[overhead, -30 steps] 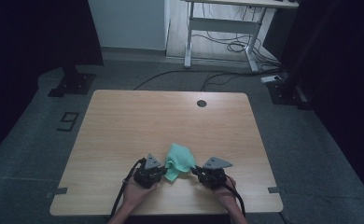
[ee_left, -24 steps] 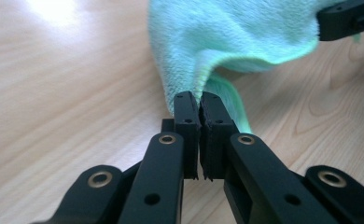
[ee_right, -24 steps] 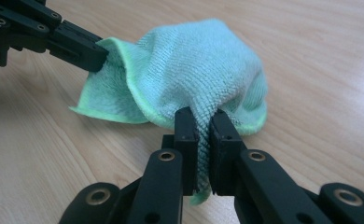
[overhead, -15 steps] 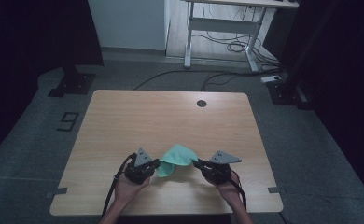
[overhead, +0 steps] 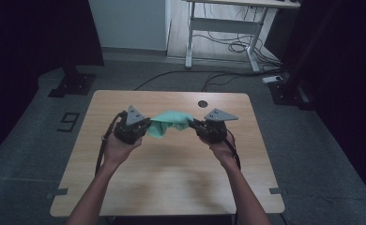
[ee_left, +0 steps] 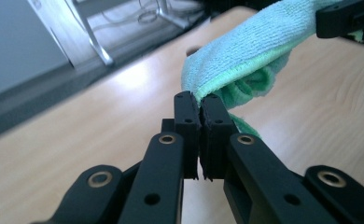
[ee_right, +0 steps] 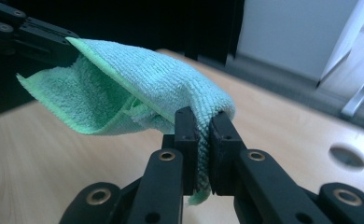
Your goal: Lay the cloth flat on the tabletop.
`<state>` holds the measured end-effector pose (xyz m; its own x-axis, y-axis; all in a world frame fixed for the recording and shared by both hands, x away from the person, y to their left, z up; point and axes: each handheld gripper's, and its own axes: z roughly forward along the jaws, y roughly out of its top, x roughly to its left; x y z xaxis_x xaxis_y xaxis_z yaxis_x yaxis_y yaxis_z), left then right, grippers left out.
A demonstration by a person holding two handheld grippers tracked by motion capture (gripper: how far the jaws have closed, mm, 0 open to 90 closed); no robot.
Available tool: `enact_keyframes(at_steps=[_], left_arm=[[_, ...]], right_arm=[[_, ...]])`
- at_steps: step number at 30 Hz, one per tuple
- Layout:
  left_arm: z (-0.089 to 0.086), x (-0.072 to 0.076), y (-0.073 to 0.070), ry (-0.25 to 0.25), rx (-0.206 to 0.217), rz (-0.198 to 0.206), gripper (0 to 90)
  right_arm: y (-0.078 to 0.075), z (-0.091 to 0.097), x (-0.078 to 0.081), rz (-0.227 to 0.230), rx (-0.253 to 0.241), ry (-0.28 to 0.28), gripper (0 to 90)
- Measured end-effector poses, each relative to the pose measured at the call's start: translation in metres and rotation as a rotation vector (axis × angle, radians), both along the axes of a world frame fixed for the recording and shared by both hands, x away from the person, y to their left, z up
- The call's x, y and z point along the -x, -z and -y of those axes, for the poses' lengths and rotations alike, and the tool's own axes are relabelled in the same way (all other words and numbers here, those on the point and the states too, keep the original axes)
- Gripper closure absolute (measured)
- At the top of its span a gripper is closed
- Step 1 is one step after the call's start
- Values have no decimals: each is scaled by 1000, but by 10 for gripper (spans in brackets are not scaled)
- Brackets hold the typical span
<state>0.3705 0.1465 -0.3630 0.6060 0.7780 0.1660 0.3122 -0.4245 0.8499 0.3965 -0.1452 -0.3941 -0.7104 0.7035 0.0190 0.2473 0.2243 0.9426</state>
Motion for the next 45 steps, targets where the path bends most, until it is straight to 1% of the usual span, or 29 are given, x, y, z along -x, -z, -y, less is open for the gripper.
enact_keyframes(at_steps=[1, 2, 3, 5, 7, 9, 10, 11, 13, 16, 18, 20, 22, 25, 27, 29, 31, 33, 34, 35, 36, 38, 39, 41, 44, 45], left_arm=[[-1, 0, -2, 5, -5, 1, 863], [-1, 0, -2, 12, -12, -2, 862], [-1, 1, 1, 16, -22, -9, 862], [-1, 2, 9, 26, -39, -27, 863], [-2, 2, 17, 34, -27, -50, 864], [-4, 2, 22, 38, -5, -73, 866], [-5, 2, 23, 39, 3, -80, 866], [-6, 2, 24, 41, 1, -89, 868], [-6, 2, 24, 40, 1, -89, 869], [-6, 2, 23, 50, 13, -96, 871], [-4, 3, 24, 57, -9, -95, 870], [-2, 3, 24, 56, -16, -94, 870], [-4, 2, 25, 57, -39, -105, 870], [-8, 2, 25, 64, -6, -124, 870], [-11, 3, 24, 67, 7, -125, 871], [-12, 3, 22, 69, 10, -125, 870], [-12, 4, 22, 73, 13, -131, 870], [-11, 5, 23, 85, 34, -150, 871], [-8, 6, 24, 91, 32, -154, 871], [-5, 7, 25, 95, 20, -154, 870], [-1, 8, 26, 103, 9, -157, 870], [5, 8, 30, 113, -4, -163, 870], [7, 7, 31, 113, -7, -168, 871], [11, 5, 33, 116, -4, -174, 871], [14, 5, 35, 116, -3, -173, 871], [14, 5, 34, 113, -1, -172, 871]], right_arm=[[-3, 1, 0, 5, -9, -8, 833], [-4, 3, 0, -12, -20, -22, 832], [-4, 3, 0, -12, -20, -22, 832], [0, 5, 2, -36, -2, -39, 819], [5, 6, 4, -51, 27, -46, 783], [9, 8, 5, -71, 32, -48, 750], [11, 10, 5, -74, 42, -40, 745], [13, 14, 5, -83, 47, -37, 745], [14, 15, 5, -88, 48, -35, 746], [17, 19, 4, -102, 37, -34, 810], [20, 18, 4, -107, 39, -34, 843], [21, 18, 4, -107, 43, -32, 845], [23, 17, 2, -114, 48, -34, 845], [20, 20, 2, -107, 29, -50, 809], [17, 23, 3, -103, 18, -54, 794], [16, 23, 3, -103, 27, -56, 784], [17, 21, 3, -113, 49, -56, 767], [22, 19, 2, -136, 92, -39, 771], [27, 18, 1, -145, 116, -22, 765], [34, 17, 1, -153, 131, -12, 731], [40, 17, 2, -157, 132, -12, 682], [51, 14, 6, -160, 123, -22, 625], [54, 13, 9, -166, 113, -41, 597], [57, 8, 15, -154, 108, -55, 541], [58, 1, 21, -156, 77, -91, 507], [59, -2, 23, -154, 75, -98, 494]])
